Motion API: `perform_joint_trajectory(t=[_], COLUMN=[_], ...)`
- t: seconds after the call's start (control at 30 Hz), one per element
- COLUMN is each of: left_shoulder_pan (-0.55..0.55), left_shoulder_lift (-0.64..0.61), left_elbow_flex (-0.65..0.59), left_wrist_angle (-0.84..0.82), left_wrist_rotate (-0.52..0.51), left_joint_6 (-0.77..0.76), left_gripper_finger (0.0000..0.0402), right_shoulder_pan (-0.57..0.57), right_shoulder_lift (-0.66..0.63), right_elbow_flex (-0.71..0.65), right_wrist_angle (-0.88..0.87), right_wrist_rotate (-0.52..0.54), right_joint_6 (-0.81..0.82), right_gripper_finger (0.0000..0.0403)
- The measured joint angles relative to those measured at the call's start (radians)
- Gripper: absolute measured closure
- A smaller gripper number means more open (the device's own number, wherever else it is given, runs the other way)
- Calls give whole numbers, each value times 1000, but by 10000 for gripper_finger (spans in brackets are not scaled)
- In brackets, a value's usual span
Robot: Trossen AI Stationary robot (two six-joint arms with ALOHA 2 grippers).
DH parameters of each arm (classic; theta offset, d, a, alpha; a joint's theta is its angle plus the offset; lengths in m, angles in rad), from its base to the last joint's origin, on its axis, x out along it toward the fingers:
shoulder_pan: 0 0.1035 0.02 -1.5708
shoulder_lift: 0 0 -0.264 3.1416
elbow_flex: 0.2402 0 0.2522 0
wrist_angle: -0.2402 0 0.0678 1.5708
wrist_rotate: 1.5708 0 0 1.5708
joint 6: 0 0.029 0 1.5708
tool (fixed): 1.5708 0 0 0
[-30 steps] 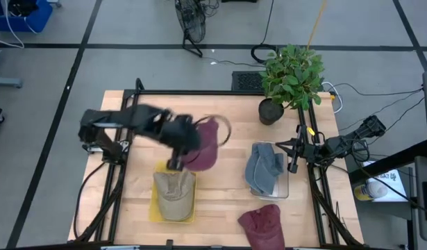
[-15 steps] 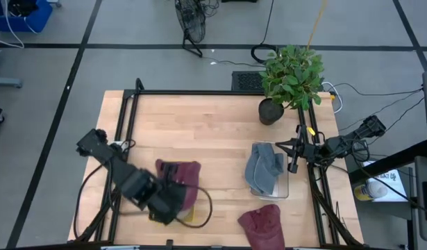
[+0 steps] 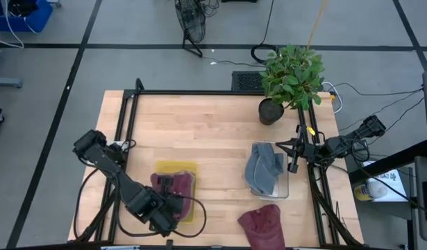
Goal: Pick & Place hat
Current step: Put the top red cap into the yellow bin
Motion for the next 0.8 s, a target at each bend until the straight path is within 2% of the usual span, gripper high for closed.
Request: perform_joint_trajectory(t=[0.13, 0.43, 0.63, 0.8], left_shoulder_pan=[0, 7, 16, 13], left_shoulder_lift=[0, 0, -1, -1], left_elbow_flex=[-65, -190, -206, -206], left_wrist_angle=[51, 141, 179, 199], left_wrist_rotate=[-1, 14, 38, 33], left_joint_6=[46, 46, 71, 162], left_gripper_finger=[392, 390, 392, 396], right_shoulder_pan=[0, 0, 0, 0], right_shoulder_lift=[0, 0, 0, 0], right_elbow_flex=[0, 0, 0, 0], right_wrist_angle=[0, 0, 1, 1], right_wrist_rotate=[0, 0, 0, 0], right_joint_6=[-1, 0, 26, 26], right_gripper_finger=[403, 403, 403, 403])
